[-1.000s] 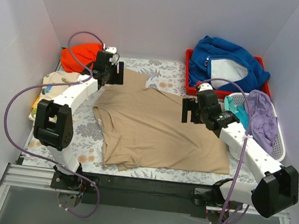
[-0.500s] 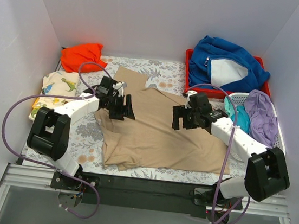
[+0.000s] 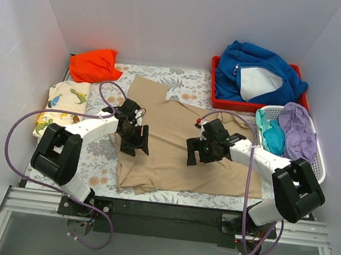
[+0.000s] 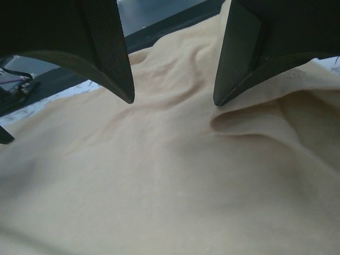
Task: Fold and stack the t-shirts
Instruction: Flatten the tshirt out
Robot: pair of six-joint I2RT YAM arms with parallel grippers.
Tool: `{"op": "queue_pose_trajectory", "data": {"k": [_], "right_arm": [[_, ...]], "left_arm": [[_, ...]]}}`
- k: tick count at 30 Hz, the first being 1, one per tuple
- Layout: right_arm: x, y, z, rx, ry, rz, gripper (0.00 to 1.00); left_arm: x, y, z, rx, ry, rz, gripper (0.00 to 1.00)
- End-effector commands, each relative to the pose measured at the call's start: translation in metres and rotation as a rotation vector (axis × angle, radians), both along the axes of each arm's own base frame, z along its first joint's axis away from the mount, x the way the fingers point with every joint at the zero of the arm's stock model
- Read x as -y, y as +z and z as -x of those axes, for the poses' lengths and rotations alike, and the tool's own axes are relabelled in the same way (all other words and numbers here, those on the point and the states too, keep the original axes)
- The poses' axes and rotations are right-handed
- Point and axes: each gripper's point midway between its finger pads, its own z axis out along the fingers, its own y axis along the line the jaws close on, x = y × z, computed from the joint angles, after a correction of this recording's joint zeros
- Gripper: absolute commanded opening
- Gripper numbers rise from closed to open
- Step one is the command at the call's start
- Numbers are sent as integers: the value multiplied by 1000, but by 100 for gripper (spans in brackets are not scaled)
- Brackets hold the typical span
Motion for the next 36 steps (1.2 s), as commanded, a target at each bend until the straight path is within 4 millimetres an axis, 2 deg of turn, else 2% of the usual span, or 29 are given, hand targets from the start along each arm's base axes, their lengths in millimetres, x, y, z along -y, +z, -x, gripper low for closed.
{"op": "queue_pose_trajectory", "data": {"k": [1,4,8,9,10,18,20,22,24,25,26,28,29,30,32,33,35,36], "right_arm": [[2,-9,29,-76,0,16,95],[3,-12,48,-107,13,34,95],[1,-15,70,-145,40,58,95],[-3,-16,79,-160,67,57,95],[-5,-17,84,-167,76,59,95],[-24,-27,126,-255,188,81,95],[-31,-27,131,-269,212,75,95],[-37,-24,134,-243,238,79,95],[-44,-18,131,-214,253,67,95],[-45,-15,128,-197,258,65,95],[-47,-11,125,-176,264,56,95],[-50,-4,116,-133,260,56,96],[-50,0,110,-104,249,63,96],[-52,5,106,-84,246,64,96],[-47,7,98,-53,228,95,98],[-48,10,95,-40,224,95,98],[-46,13,91,-27,209,98,98],[-45,13,90,-27,206,98,99]], "left_arm": [[-33,-3,25,-86,60,-171,59],[-48,-6,40,-145,88,-244,59],[-77,-10,61,-210,107,-397,59],[-90,-11,61,-201,112,-470,59],[-92,-10,64,-206,118,-477,59],[-114,-2,61,-189,186,-611,59],[-123,10,59,-165,210,-662,60],[-126,35,40,-70,274,-667,60],[-112,50,28,-12,259,-581,60],[-98,62,13,49,232,-502,58],[-80,71,10,58,211,-401,57],[-59,90,1,135,201,-265,56],[-33,102,-6,170,168,-114,56],[-23,113,-5,202,151,-41,56],[-11,109,0,167,126,19,56],[-13,102,4,142,117,0,56],[-21,73,15,65,81,-85,56],[-22,67,17,55,70,-98,56]]}}
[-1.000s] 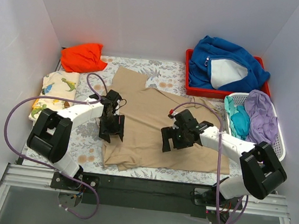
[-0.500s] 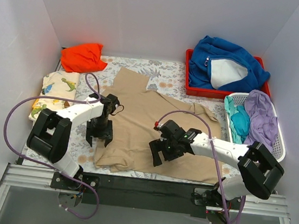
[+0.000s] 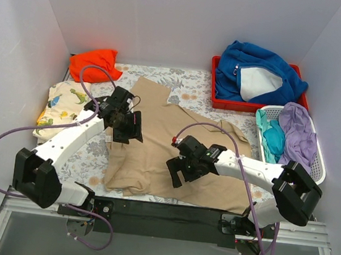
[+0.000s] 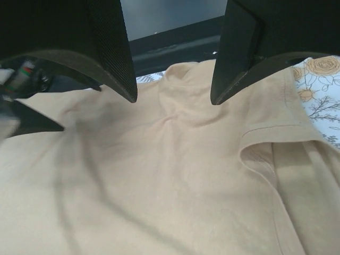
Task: Fold and stack the t-shirts
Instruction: Flatten the tshirt out
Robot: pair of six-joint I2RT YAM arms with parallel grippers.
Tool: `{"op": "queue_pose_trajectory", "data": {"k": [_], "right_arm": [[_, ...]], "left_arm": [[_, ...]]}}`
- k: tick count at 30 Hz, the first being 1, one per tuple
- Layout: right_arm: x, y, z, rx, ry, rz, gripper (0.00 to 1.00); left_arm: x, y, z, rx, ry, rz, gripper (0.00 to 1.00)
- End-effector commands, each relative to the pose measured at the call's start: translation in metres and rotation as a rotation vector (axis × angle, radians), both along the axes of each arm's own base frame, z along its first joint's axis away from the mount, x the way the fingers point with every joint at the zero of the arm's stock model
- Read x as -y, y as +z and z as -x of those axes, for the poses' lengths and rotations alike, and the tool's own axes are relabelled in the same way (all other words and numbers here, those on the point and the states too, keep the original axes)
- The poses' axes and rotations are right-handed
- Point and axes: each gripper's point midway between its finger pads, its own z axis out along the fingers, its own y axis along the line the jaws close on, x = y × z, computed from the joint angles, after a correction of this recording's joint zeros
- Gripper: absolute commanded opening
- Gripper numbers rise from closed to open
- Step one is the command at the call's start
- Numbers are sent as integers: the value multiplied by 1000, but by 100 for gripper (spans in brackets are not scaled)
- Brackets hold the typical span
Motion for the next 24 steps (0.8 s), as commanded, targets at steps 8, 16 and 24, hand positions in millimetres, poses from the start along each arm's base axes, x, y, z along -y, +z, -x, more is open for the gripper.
{"op": "queue_pose_trajectory", "data": {"k": [8,16,24], "right_arm": [[11,15,-23,94,-65,18,98],[22,11,-27,96,-87,33,98],[31,3,-26,91,-98,58,98]], "left_arm": [[27,-75,31,-199,-115,112,55],[-43,-97,28,-225,34,-290,55],[-94,-101,38,-251,137,-564,56]]}}
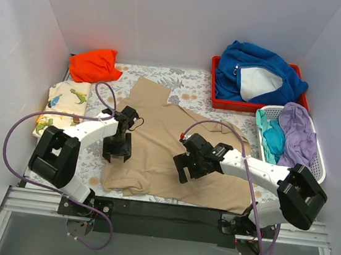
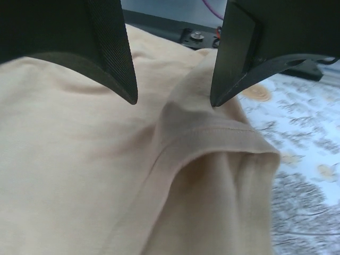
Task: Fold and stack the t-shirts
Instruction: Flatten the tshirt out
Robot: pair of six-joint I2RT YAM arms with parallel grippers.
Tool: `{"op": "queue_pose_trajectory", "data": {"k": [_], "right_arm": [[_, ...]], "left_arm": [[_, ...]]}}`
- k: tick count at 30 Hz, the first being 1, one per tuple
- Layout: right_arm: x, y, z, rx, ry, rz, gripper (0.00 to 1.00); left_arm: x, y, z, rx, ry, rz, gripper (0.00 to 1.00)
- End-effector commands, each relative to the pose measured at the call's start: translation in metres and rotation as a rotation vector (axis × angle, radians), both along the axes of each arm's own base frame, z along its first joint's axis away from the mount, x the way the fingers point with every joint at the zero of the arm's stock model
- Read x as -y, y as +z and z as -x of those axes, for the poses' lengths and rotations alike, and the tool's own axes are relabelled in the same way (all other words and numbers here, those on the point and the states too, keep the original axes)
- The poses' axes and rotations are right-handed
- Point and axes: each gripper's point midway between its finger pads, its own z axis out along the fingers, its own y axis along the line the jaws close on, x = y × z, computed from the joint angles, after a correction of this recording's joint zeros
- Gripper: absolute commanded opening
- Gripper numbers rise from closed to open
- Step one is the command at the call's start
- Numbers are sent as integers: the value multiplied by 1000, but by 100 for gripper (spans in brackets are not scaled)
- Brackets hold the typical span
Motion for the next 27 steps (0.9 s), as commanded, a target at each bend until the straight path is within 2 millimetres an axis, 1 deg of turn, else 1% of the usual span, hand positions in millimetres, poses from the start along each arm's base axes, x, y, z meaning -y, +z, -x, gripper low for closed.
{"op": "queue_pose_trajectory", "data": {"k": [1,3,4,5,6,7,8,10,11,12,13,14,15,16,17,18,19,20,21,22,23,24,25,26,27], "right_arm": [[8,-1,-1,13,-3,16,98],[10,-2,-1,13,-4,19,98],[11,-3,-1,10,-2,25,98],[11,-4,-1,8,0,27,98],[11,-4,-2,9,5,26,98],[11,-4,-1,9,7,28,98],[12,-5,-2,9,8,32,99],[12,-4,-3,14,5,30,98],[13,-4,-4,18,4,33,98],[14,-3,-5,25,-3,31,98],[15,-1,-7,35,-12,31,99],[18,0,-13,63,-36,40,98],[20,3,-18,83,-51,38,98],[21,11,-25,114,-73,20,98],[28,16,-39,159,-119,32,98],[31,24,-49,192,-145,27,98],[35,35,-58,228,-173,11,98],[48,42,-76,263,-229,14,98],[52,52,-87,294,-259,-5,98],[66,64,-103,330,-322,-28,98],[68,73,-113,351,-333,-65,98],[74,81,-121,379,-339,-73,98],[81,89,-130,408,-360,-86,98],[89,95,-142,423,-390,-113,99],[95,96,-147,430,-386,-114,98]], "left_arm": [[-33,17,-2,52,51,-178,56],[-41,27,-5,91,108,-223,58],[-49,33,-3,105,123,-266,60],[-51,40,-4,140,143,-258,61],[-58,47,-1,144,174,-284,63],[-58,50,-4,166,200,-272,63],[-62,56,-2,176,211,-280,63],[-64,63,-3,184,235,-275,63],[-66,67,-6,203,247,-285,63],[-63,75,-18,246,237,-263,63],[-57,78,-25,271,218,-233,63],[-44,80,-32,284,196,-155,63],[-33,86,-42,324,172,-92,62],[-16,93,-64,404,150,-7,62],[-6,102,-77,452,112,46,63],[12,106,-87,469,75,134,63],[24,116,-109,545,54,187,64],[30,128,-124,594,34,208,66],[32,132,-137,615,31,218,76],[35,128,-153,610,35,215,80],[36,138,-170,639,19,220,84],[34,138,-183,643,18,243,85],[36,123,-199,619,12,259,85],[27,118,-212,619,28,280,85],[25,121,-227,637,12,301,85]]}}
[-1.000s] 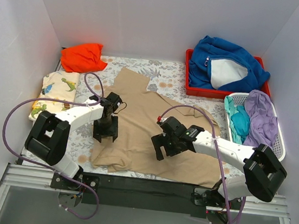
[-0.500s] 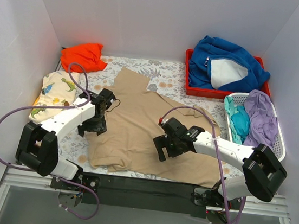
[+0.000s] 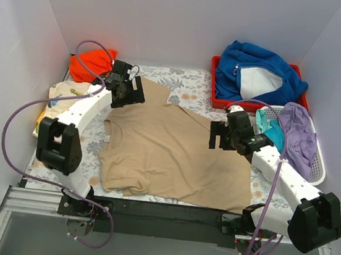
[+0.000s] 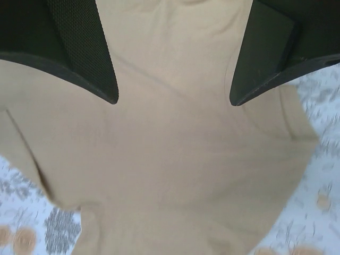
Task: Fold and stack the t-shirts
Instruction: Flatten the tshirt out
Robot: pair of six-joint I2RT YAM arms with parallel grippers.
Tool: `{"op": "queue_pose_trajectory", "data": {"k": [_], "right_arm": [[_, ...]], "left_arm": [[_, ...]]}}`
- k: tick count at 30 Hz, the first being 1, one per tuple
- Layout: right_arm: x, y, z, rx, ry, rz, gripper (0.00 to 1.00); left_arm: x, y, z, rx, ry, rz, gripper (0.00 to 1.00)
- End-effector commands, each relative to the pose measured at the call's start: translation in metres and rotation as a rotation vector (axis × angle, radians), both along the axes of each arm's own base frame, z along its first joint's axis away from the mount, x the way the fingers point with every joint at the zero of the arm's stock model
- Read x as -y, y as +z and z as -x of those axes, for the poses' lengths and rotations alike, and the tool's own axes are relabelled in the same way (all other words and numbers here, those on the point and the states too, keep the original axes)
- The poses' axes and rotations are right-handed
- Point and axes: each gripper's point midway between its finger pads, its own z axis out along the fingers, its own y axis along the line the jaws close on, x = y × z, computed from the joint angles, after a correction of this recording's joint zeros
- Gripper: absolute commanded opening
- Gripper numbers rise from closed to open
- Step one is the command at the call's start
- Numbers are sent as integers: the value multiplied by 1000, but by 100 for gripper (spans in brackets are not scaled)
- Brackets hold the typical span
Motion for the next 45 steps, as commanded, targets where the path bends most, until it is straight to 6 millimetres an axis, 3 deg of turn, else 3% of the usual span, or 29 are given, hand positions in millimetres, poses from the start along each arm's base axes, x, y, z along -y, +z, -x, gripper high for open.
{"op": "queue_pose_trajectory", "data": {"k": [1,2,4,5,6,7,8,9,10,11,12,13,14,15,19,25,29,35,41,45], "right_arm": [[20,34,-45,132,-46,-41,99],[24,32,-49,123,-51,-50,99],[38,26,-62,104,-94,-63,98],[38,23,-65,93,-94,-84,99],[41,23,-71,94,-103,-98,98],[50,17,-77,80,-133,-104,98],[52,16,-81,80,-142,-112,98],[55,15,-85,80,-151,-112,98],[63,12,-92,88,-174,-112,98],[59,11,-95,82,-154,-141,98],[59,2,-97,57,-153,-145,98],[61,0,-103,61,-159,-150,98],[59,-3,-104,48,-146,-162,98],[56,-7,-108,30,-138,-169,98],[49,-14,-119,23,-121,-208,98],[38,-10,-130,25,-95,-258,97],[33,-10,-133,35,-36,-257,86],[49,-26,-135,40,-30,-136,76],[49,-29,-134,43,-26,-121,79],[43,-23,-134,57,-10,-123,81]], "left_arm": [[-1,-16,-62,57,-83,103,85],[-10,-20,-76,67,-71,113,85],[-4,-13,-104,98,-113,170,85],[-8,-38,-116,56,-115,178,85],[-9,-42,-126,56,-116,185,85],[-7,-28,-146,100,-120,198,85],[-7,-34,-155,93,-136,223,85],[-7,-54,-165,64,-134,229,85],[-6,-46,-180,89,-138,236,85],[-5,-48,-187,91,-147,249,85],[-4,-66,-192,65,-151,258,85],[-2,-60,-202,88,-160,274,85],[2,-62,-205,85,-175,292,85],[1,-82,-206,47,-170,295,85],[1,-89,-220,63,-167,321,85],[0,-89,-232,117,-176,386,85],[1,-82,-238,145,-176,392,85],[10,-73,-239,174,-220,432,86],[14,-73,-243,213,-257,436,86],[2,-91,-245,216,-239,316,87]]}}
